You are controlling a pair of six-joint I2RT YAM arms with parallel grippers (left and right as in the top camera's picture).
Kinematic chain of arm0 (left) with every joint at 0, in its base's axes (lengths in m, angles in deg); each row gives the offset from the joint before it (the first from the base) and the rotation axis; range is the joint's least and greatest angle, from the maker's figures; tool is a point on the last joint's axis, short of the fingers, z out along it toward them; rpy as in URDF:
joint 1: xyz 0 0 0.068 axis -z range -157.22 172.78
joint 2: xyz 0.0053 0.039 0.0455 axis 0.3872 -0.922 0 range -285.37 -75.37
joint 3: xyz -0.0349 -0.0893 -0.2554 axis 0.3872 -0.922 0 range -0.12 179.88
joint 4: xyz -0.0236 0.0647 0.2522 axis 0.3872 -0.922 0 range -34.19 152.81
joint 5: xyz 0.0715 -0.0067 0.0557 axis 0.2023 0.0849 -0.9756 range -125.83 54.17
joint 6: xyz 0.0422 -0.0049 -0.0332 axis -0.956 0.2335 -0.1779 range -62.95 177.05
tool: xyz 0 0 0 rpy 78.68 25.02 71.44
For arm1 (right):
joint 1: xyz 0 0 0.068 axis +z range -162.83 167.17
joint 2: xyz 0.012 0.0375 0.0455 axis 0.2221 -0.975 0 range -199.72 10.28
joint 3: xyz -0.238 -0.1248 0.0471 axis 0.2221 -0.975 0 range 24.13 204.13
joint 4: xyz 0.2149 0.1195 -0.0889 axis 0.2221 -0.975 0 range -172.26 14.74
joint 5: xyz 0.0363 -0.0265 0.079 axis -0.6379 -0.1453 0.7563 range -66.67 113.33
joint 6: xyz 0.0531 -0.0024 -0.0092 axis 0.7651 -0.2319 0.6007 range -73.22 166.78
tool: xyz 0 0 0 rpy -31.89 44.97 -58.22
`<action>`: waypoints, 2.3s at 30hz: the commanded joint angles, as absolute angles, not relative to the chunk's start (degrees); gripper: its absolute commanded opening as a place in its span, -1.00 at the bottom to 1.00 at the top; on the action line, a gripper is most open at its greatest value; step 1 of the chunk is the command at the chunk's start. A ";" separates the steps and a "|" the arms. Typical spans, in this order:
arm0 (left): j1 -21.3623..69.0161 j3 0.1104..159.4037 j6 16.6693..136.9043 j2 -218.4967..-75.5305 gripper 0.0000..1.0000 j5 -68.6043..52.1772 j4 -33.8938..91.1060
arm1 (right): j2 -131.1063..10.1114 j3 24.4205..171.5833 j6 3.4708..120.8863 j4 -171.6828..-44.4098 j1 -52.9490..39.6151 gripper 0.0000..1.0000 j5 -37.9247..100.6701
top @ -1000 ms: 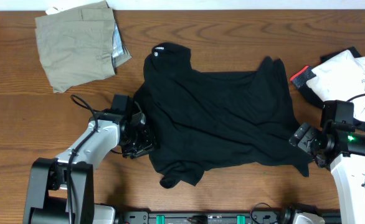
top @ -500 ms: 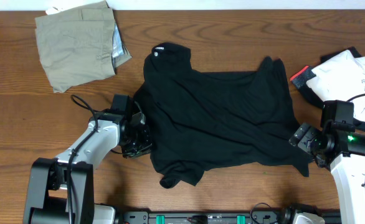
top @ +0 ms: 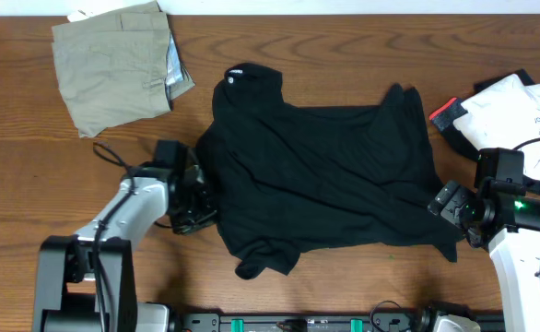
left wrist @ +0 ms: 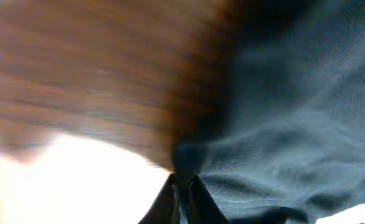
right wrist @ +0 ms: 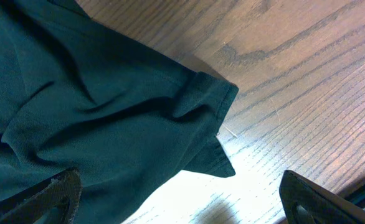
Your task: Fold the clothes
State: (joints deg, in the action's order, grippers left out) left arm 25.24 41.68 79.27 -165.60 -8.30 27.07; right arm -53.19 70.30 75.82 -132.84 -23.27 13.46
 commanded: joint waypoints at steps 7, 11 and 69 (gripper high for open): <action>10.42 41.35 77.02 -166.04 -0.88 -13.44 22.50 | -52.62 71.24 74.92 -131.77 -24.12 0.99 13.29; 5.94 41.42 75.86 -166.04 -0.88 -14.46 21.25 | -52.62 71.24 74.94 -131.29 -24.12 0.98 13.31; 1.00 51.45 71.68 -129.67 0.66 -8.15 -13.02 | -49.19 71.28 70.68 -139.07 -24.01 0.98 28.11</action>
